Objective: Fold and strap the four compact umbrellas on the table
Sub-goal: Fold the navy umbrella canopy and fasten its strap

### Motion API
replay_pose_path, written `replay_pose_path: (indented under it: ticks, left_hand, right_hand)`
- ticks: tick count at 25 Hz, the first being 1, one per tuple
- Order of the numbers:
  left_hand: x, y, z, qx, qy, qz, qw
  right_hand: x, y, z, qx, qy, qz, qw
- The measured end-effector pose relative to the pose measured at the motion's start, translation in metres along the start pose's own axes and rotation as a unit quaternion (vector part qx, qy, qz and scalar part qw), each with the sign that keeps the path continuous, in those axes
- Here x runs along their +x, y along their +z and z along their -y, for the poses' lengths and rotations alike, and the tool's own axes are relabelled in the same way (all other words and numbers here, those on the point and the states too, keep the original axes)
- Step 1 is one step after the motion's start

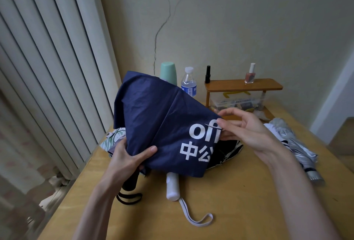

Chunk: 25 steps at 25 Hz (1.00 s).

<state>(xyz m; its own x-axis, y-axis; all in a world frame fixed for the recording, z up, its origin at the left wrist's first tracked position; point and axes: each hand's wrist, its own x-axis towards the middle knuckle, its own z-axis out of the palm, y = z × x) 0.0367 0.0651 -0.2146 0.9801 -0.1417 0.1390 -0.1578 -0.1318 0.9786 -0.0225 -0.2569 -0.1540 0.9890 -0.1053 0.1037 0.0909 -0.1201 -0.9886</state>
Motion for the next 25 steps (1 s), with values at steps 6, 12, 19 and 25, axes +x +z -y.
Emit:
replay_pose_path:
  ticks: [6, 12, 19, 25]
  left_hand:
    - [0.005, 0.007, 0.0, -0.028, 0.021, 0.042, 0.999]
    - [-0.006, 0.02, -0.013, -0.073, 0.009, 0.203, 0.976]
    - [-0.022, 0.048, -0.032, -0.068, 0.001, 0.249, 0.966]
    - [-0.026, 0.064, -0.034, -0.222, -0.087, 0.186, 0.953]
  right_hand:
    - [-0.008, 0.01, 0.024, 0.103, -0.092, 0.017, 0.99]
    - [0.001, 0.027, 0.124, -0.094, -0.174, 0.167, 0.966]
    - [0.094, 0.123, 0.164, -0.425, -0.245, 0.043, 0.87]
    - [0.098, 0.112, 0.148, -0.412, -0.266, -0.062, 0.869]
